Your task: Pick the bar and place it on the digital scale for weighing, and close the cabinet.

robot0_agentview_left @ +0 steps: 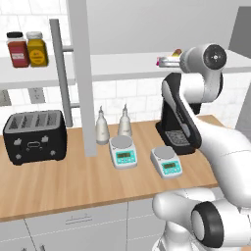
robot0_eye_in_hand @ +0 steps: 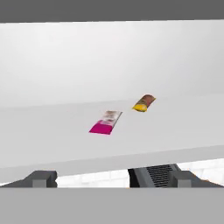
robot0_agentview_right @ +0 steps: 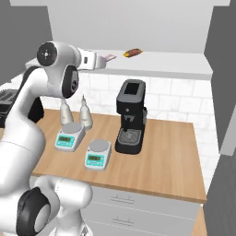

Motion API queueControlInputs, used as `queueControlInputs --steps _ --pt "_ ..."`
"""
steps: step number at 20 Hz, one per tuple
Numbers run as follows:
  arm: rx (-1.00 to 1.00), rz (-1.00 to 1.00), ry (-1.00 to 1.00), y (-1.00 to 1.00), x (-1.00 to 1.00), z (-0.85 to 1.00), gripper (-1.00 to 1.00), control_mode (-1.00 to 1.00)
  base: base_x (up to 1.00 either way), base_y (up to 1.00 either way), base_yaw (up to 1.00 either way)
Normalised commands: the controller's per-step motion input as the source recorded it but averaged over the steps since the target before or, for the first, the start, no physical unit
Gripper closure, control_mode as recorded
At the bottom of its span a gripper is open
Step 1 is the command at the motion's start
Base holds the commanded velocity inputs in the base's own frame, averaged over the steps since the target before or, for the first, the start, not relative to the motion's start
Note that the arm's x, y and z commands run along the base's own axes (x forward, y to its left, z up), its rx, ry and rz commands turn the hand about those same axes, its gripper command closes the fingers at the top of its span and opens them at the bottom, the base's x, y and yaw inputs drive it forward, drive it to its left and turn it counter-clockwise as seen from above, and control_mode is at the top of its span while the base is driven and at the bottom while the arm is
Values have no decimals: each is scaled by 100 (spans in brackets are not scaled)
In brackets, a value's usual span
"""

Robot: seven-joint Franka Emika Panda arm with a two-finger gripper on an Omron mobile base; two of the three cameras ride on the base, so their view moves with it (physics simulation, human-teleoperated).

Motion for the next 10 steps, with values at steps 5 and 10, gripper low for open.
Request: queueControlInputs --steps 5,10 --pt "0 -1 11 3 39 4 -100 -100 0 0 0" --pt "0 0 5 2 12 0 -100 -100 0 0 0"
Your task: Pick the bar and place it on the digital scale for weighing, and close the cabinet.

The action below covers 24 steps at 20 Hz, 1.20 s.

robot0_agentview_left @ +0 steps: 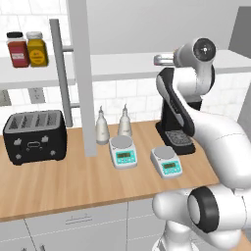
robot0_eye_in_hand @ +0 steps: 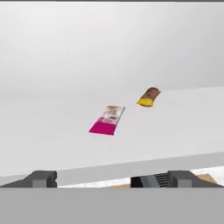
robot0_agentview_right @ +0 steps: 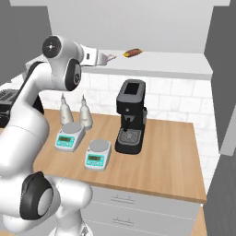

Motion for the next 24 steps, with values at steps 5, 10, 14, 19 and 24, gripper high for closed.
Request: queueControlInputs --steps 5,10,14,19,24 --pt "-3 0 18 9 26 0 -100 -100 0 0 0" --pt "1 0 13 0 22 0 -100 -100 0 0 0" --pt "0 0 0 0 11 -12 -100 -100 0 0 0" --pt "0 0 0 0 30 -13 -100 -100 0 0 0" --pt "3 0 1 0 40 -5 -100 -100 0 0 0"
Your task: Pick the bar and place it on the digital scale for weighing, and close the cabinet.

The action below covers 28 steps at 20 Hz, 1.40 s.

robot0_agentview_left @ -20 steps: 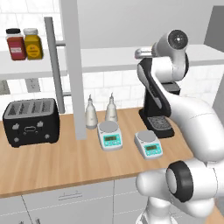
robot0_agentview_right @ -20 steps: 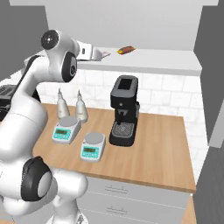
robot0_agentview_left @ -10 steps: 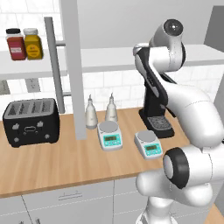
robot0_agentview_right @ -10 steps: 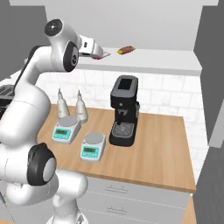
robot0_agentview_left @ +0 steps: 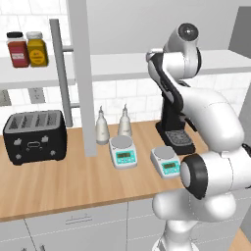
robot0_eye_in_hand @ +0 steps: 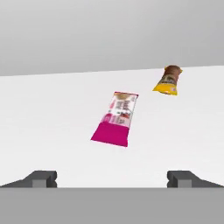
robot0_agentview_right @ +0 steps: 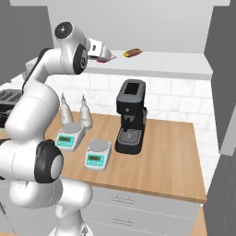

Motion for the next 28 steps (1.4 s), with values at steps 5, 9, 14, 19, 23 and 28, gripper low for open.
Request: queueControlInputs --steps 5,9,14,19,23,28 --pt "4 0 1 -4 33 -9 -100 -100 0 0 0" --pt "0 -1 4 -1 34 -11 -100 -100 0 0 0" --pt "0 -1 5 -3 34 -13 -100 -100 0 0 0" --pt "0 0 4 -13 30 -13 -100 -100 0 0 0" --pt "0 0 0 -6 33 -11 -100 -100 0 0 0" --pt "0 0 0 0 35 -7 -100 -100 0 0 0"
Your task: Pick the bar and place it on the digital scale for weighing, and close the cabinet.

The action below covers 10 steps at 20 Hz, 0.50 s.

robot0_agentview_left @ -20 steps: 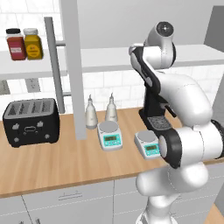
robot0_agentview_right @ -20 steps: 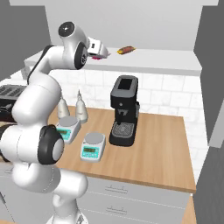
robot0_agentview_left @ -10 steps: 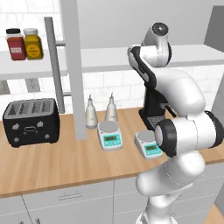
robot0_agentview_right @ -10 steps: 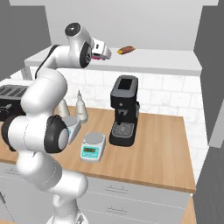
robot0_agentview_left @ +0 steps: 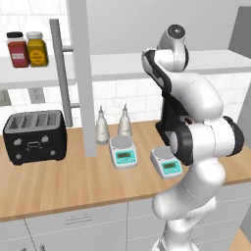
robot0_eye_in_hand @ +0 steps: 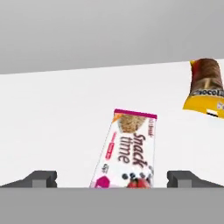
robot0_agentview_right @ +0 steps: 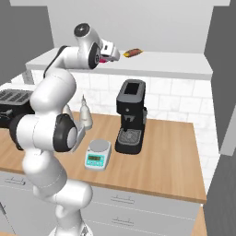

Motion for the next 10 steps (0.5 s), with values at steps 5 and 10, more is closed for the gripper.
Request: queueControlInputs --steps 5,10 --pt "0 0 0 -9 29 -17 -100 -100 0 0 0" --pt "0 0 2 -17 16 -59 -100 -100 0 0 0"
